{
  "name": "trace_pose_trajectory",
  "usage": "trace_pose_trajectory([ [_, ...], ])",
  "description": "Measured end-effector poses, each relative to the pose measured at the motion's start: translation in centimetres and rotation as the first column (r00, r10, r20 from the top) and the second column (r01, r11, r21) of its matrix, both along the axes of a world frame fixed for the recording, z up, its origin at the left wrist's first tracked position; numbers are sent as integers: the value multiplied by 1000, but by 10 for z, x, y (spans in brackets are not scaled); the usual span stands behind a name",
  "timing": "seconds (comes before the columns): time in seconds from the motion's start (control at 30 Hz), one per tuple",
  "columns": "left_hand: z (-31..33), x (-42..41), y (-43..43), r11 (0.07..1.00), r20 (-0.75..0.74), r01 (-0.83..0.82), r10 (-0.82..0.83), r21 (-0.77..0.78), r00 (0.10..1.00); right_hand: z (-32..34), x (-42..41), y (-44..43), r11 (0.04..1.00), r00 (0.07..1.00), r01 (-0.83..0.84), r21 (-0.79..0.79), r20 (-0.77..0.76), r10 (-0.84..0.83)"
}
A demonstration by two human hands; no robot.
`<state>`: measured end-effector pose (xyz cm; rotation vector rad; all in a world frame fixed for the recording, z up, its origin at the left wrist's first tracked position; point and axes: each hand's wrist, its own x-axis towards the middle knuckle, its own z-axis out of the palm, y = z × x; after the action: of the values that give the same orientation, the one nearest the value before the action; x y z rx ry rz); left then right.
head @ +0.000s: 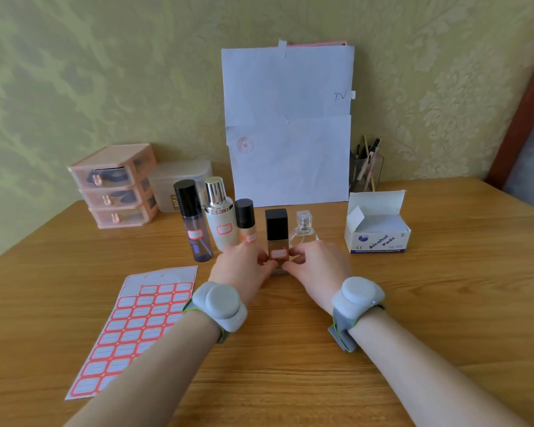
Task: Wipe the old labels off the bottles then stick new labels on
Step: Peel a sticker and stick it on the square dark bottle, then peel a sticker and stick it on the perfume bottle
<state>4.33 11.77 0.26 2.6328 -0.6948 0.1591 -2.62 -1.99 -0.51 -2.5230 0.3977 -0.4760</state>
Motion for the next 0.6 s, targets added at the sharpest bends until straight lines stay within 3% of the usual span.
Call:
trace_pose_trajectory([
  [0.13, -2, 12, -9, 988, 100, -85, 73, 127, 992, 0, 15, -1, 992, 997, 68, -108, -23, -71],
  [0.33, -8, 24, -17, 984, 121, -110, 93, 143, 988, 1, 35, -3, 968, 990, 124, -219, -42, -136],
  [0.5, 4, 18, 6, 997, 74, -61, 57, 49, 996, 2, 31, 2, 967, 987, 159, -200, -3, -163],
  [0.6, 15, 17, 43, 998, 28, -62, 62, -8, 998, 5, 24, 13, 989, 992, 111, -94, 77, -104],
])
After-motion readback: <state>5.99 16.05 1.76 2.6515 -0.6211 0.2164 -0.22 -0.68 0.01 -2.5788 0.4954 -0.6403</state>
